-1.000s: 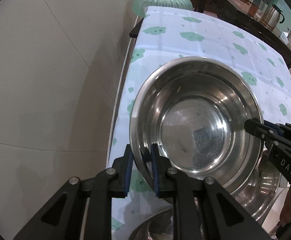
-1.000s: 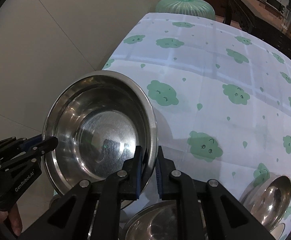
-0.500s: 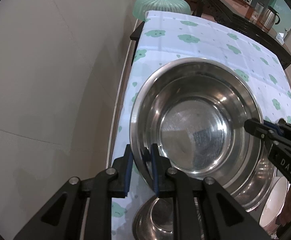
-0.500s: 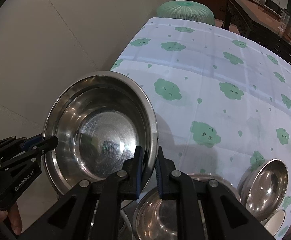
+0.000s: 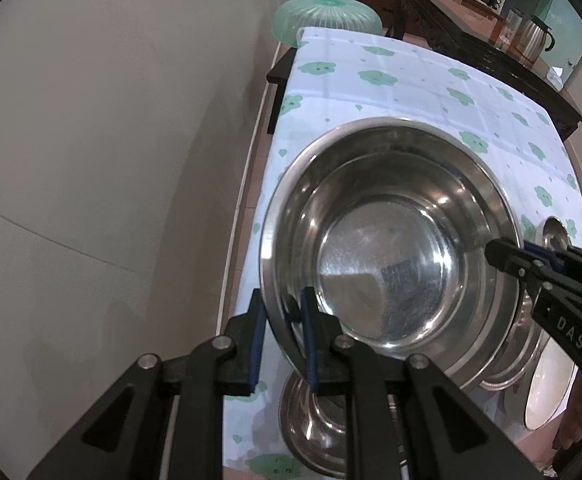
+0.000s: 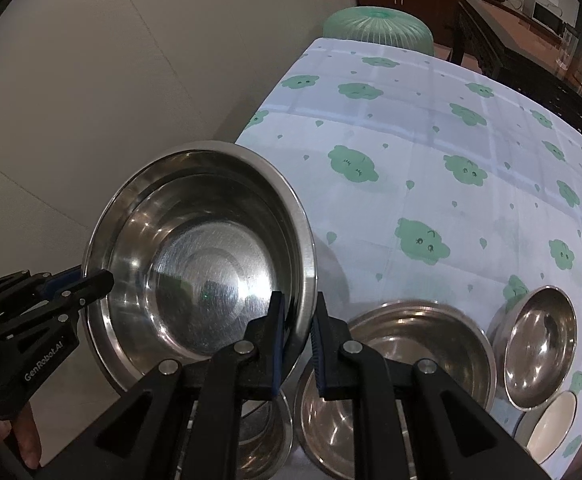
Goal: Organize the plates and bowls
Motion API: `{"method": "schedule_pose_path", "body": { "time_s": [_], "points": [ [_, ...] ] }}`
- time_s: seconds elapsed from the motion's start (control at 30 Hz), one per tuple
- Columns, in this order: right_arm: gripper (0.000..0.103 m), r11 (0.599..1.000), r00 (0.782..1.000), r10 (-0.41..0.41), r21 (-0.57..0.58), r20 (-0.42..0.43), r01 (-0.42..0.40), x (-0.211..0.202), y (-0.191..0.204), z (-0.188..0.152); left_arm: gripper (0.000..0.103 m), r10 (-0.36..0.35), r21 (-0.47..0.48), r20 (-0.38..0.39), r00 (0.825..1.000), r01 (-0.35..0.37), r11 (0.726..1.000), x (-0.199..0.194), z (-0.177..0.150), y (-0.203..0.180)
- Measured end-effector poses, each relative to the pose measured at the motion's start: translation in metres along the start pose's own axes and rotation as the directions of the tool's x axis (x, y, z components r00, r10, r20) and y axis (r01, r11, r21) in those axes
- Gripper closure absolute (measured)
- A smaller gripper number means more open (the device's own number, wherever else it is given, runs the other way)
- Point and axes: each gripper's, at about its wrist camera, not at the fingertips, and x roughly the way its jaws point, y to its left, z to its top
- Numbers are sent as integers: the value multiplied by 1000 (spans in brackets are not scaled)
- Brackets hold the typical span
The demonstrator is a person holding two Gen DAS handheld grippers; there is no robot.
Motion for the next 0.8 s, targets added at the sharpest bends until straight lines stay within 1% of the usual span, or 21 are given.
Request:
{"method": "schedule_pose_path", "body": {
  "time_s": [0.8],
  "points": [
    [89, 1000, 1000, -2, -21, 8, 2, -19, 24, -41, 89, -10, -24, 20, 1000, 10, 1000, -18, -47, 9]
  ]
}}
